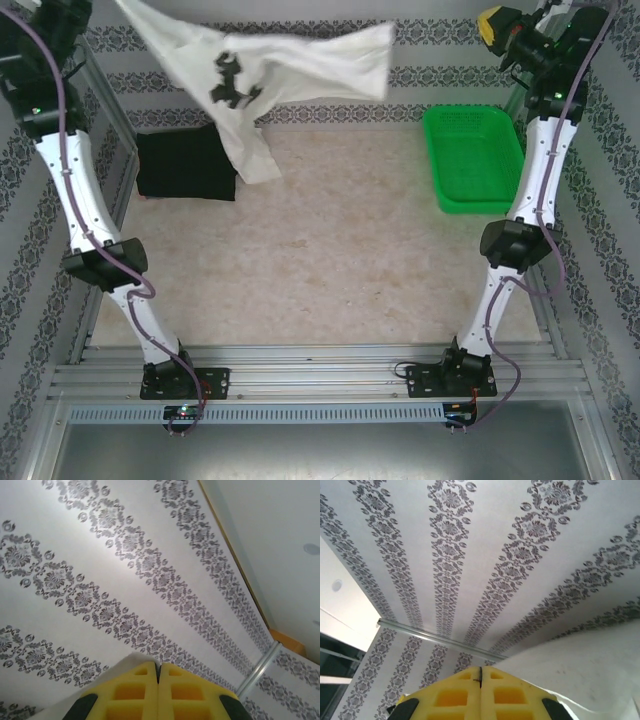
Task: Fold and stack the t-shirts
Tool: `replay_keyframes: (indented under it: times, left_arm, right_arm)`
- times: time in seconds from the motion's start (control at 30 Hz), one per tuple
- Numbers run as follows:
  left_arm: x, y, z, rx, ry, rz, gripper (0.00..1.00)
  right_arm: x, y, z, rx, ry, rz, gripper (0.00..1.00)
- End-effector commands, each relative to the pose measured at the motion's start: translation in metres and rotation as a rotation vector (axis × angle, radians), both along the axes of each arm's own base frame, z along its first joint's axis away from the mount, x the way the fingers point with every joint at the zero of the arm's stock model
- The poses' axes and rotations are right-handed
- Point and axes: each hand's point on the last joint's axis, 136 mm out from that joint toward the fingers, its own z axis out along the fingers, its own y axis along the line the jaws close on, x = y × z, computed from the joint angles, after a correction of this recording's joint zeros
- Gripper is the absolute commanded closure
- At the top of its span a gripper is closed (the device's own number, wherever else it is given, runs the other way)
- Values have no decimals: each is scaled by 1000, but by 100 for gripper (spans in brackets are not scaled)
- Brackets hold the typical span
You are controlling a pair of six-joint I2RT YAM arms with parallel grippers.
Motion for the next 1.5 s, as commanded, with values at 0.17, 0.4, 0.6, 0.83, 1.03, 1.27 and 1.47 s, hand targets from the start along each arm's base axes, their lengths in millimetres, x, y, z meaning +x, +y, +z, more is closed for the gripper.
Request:
replay_keyframes:
  times: [0.17,0.4,0.6,0.83,1.03,1.27,1.47]
  left_arm:
    - [-40,-46,-110,14,210,-184,100]
    - [-88,-78,-278,-102,535,-218,100]
    - [-122,-56,-392,-87,900,20,100]
    - [-103,-145,-316,90,718,-151,100]
    - [-99,-268,-172,248,430,-357,100]
    - [-194,-394,-27,408,61,-644,100]
    - [-209,-339,-33,495,112,-449,100]
  right_arm:
    - [-67,13,-127,-168,256,25,100]
    - [-126,107,-274,-197,515,233,97]
    - [-141,218,-347,-360,585,429,56]
    - [-115,248,-381,-365,629,403,48]
    - [-111,188,-318,-388,458,277,30]
    - [-143,89,-251,-390,352,64,20]
    - [-167,77,-265,-398,392,37,19]
